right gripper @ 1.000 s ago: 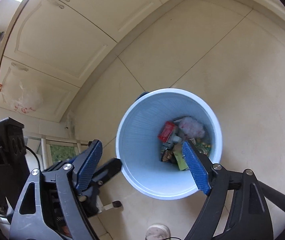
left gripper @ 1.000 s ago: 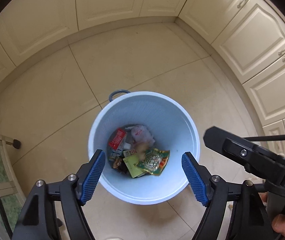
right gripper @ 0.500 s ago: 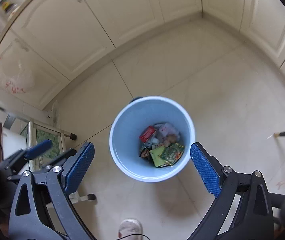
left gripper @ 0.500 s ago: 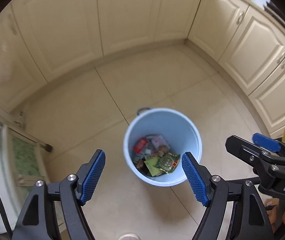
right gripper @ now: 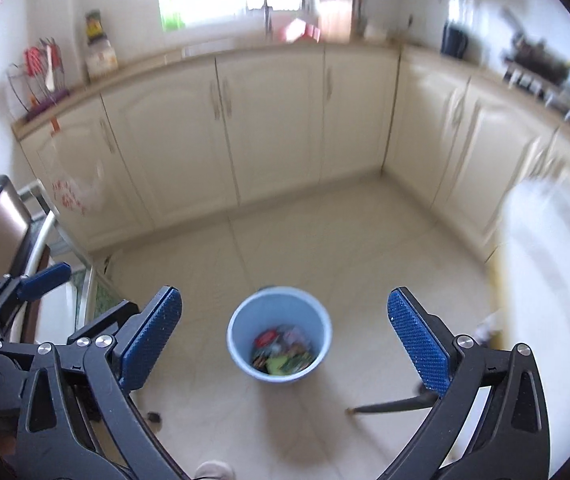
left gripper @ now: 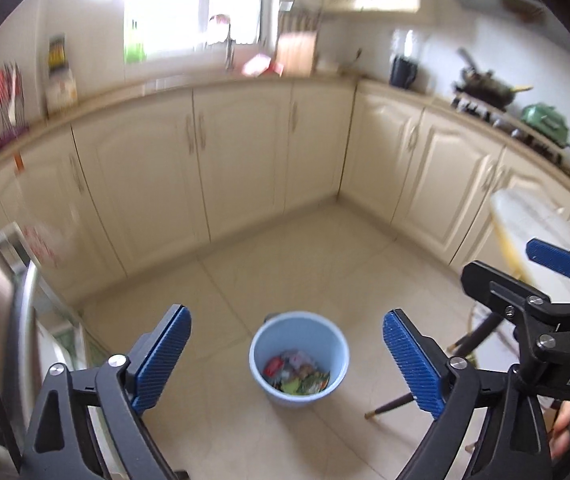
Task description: Collect trash
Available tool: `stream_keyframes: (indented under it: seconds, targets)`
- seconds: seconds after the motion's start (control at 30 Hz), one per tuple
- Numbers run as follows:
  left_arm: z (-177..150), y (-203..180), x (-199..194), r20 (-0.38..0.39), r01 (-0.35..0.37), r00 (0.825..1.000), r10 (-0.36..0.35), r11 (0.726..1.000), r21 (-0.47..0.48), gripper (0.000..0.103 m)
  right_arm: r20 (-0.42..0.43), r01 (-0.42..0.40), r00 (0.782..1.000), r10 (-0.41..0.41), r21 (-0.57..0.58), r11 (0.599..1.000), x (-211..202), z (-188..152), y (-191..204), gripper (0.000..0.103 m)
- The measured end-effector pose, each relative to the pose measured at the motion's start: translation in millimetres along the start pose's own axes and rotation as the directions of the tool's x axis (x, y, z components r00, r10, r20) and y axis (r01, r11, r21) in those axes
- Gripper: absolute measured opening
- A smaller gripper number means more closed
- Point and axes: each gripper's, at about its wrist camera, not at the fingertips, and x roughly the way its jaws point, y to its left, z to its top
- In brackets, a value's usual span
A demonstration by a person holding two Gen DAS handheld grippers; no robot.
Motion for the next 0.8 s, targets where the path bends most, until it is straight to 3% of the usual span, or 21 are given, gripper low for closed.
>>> stream_keyframes:
  seconds: [0.13,0.27,0.5,0.63,0.8]
  targets:
    - [-12.8,-39.0,-66.0,0.115,0.019,0.993,-0.022,0.999,0.031,0.101,0.089,0.038,0.995,-0.04,0.029,0.999,-85.9,2.7,-14.4,0.103]
    - [-31.8,-75.5,-122.6,0.219,0.065,0.973,-0.075,0.997,0.052,0.102,0.186,0.08,0.978,-0.089,0.059,0.995,-166.6,-1.4,-29.9,0.103]
    - [-73.2,-120.0,-215.4,0.354,0.107,0.925,-0.137,0.989,0.101,0.102,0.325,0.167,0.925,-0.198,0.12,0.979,-296.0,-15.5,-47.2,0.103]
    - [-103.7,-109.6,-253.4,0.396,0.15,0.902,-0.174,0.985,0.091,0.102,0.376,0.171,0.902,-0.213,0.142,0.975,-353.2,-23.8,-45.4,0.103]
    - [-137.5,-94.7,-315.9,0.466,0.132,0.867,-0.175,0.984,0.123,0.102,0.441,0.193,0.864,-0.242,0.154,0.969,-409.6,-34.3,-36.6,0.103]
